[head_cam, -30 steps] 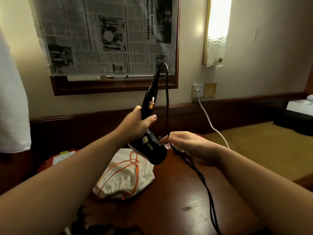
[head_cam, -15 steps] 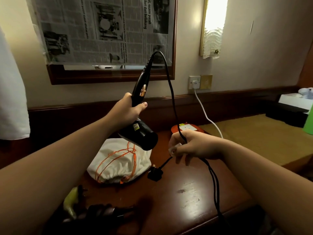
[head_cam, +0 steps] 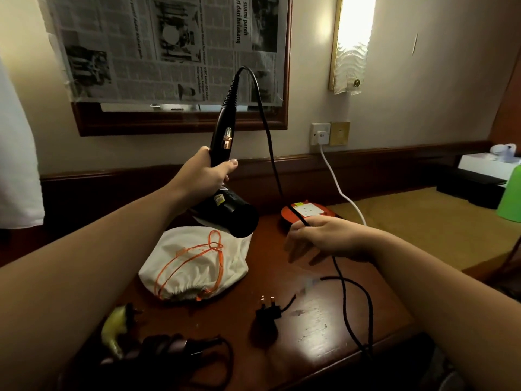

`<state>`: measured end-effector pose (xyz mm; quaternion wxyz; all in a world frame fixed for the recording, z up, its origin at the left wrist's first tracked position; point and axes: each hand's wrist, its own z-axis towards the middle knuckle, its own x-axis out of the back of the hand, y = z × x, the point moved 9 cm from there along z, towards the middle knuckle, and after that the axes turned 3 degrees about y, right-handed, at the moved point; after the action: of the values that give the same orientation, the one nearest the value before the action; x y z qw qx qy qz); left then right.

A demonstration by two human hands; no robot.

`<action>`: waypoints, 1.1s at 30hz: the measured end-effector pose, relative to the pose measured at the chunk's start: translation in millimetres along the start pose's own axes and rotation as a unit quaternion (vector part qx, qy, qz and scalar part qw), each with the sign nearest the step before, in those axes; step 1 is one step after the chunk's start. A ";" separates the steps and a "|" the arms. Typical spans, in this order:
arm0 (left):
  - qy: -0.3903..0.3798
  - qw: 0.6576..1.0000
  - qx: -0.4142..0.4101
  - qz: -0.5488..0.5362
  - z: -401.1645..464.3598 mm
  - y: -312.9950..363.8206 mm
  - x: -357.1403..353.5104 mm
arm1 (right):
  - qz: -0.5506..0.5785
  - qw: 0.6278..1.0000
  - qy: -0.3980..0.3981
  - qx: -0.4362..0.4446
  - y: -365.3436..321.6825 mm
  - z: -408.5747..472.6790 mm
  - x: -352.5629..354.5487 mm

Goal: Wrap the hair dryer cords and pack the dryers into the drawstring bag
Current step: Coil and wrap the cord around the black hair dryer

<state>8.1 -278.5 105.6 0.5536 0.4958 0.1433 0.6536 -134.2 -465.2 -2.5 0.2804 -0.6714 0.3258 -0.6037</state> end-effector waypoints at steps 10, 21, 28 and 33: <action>-0.075 0.995 0.027 -0.052 -19.1 -3.7 -24.3 | 0.082 0.966 0.234 0.068 -50.9 8.9 63.6; -0.172 0.982 -0.005 -0.076 -49.6 18.5 -69.2 | 0.194 0.925 0.276 0.174 -99.3 20.5 72.2; -0.119 0.975 -0.007 -0.189 -53.7 31.0 -60.2 | 0.052 0.951 0.241 0.185 -104.8 22.8 51.5; -0.121 0.962 0.068 -0.234 -49.0 17.2 -58.4 | 0.067 0.963 0.140 0.220 -102.1 20.1 26.4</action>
<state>-47.5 -317.3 66.8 0.6690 0.5605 0.2313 0.4298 -102.5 -421.7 90.3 0.4125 -0.4786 0.2657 -0.7282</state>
